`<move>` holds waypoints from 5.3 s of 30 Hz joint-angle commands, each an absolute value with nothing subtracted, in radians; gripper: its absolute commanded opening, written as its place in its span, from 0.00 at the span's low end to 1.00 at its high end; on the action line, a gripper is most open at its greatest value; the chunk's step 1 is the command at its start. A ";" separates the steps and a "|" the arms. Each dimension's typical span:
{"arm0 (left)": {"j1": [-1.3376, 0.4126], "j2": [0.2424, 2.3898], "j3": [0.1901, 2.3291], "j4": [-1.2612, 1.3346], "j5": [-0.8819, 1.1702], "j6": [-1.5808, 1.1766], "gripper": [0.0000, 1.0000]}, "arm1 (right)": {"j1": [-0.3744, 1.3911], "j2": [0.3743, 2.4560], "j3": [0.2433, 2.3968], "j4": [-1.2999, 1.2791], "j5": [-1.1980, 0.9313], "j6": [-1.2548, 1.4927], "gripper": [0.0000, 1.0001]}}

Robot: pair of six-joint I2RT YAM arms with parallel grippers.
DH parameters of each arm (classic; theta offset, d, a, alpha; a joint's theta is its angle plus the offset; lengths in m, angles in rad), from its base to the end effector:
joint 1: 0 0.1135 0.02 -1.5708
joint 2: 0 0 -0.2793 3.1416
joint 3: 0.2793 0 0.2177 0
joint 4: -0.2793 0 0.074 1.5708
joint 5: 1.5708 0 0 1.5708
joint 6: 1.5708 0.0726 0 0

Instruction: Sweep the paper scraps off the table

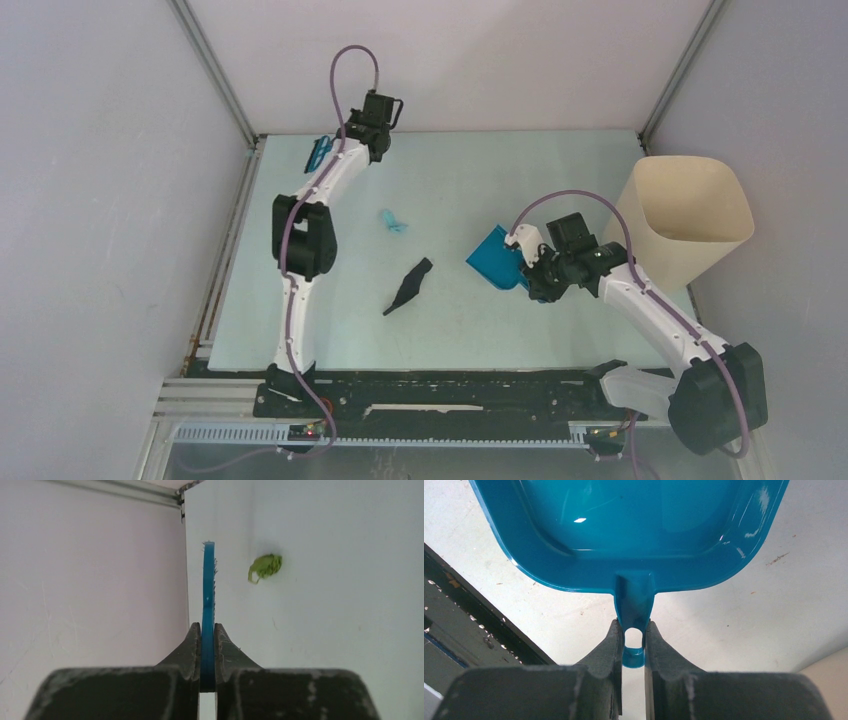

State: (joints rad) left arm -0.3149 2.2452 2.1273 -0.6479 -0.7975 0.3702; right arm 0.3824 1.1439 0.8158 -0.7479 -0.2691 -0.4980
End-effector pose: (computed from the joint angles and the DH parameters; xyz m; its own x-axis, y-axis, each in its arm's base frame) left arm 0.4907 -0.1052 0.2802 -0.7136 0.4982 -0.4925 -0.0171 0.6904 0.7232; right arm 0.1692 0.0889 0.2304 -0.4896 -0.6932 -0.5289 -0.8089 0.5875 -0.0213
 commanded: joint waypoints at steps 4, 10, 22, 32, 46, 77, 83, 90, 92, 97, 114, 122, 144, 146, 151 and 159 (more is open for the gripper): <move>-0.248 2.379 2.279 -0.486 -0.792 0.504 0.00 | 0.392 1.168 0.813 -0.721 -0.253 -0.513 0.10; -0.227 2.423 2.257 -0.529 -0.681 0.445 0.00 | 0.393 1.192 0.813 -0.714 -0.234 -0.515 0.10; -0.244 2.371 2.205 -0.635 -0.409 0.383 0.00 | 0.391 1.187 0.813 -0.718 -0.236 -0.517 0.10; -0.409 2.213 1.994 -0.673 -0.356 0.312 0.00 | 0.390 1.183 0.811 -0.716 -0.234 -0.516 0.10; -0.660 1.875 1.739 -0.940 -0.307 0.138 0.00 | 0.371 1.165 0.810 -0.718 -0.239 -0.516 0.10; -0.726 1.427 1.139 -0.600 -0.095 -0.282 0.00 | 0.363 1.175 0.803 -0.758 -0.217 -0.558 0.09; -0.724 1.589 1.264 -0.619 -0.203 -0.237 0.00 | 0.360 1.124 0.786 -0.804 -0.143 -0.595 0.08; -0.722 1.694 1.393 -0.657 -0.316 -0.212 0.00 | 0.361 1.072 0.796 -0.853 -0.101 -0.628 0.08; -0.717 1.686 1.425 -0.670 -0.289 -0.202 0.00 | 0.364 1.074 0.801 -0.854 -0.095 -0.646 0.08; -0.719 1.653 1.511 -0.726 -0.169 -0.196 0.00 | 0.406 1.147 0.820 -0.847 -0.063 -0.668 0.09; -0.590 1.640 1.624 -0.967 -0.435 -0.044 0.01 | 0.589 1.518 1.041 -0.879 0.137 -0.620 0.10; -0.555 1.807 1.669 -0.926 -0.478 -0.003 0.00 | 0.691 1.628 1.064 -0.905 0.204 -0.584 0.11; -0.580 1.871 1.574 -0.727 0.165 -0.182 0.00 | 0.773 1.856 1.288 -0.974 0.172 -0.551 0.11; -0.592 1.855 1.554 -0.700 0.211 -0.209 0.00 | 0.773 1.873 1.315 -0.985 0.176 -0.544 0.11; -0.623 1.810 1.510 -0.655 0.285 -0.275 0.00 | 0.774 1.889 1.342 -0.996 0.160 -0.532 0.11; -0.623 1.708 1.439 -0.548 0.419 -0.398 0.00 | 0.772 1.857 1.337 -1.009 0.126 -0.523 0.11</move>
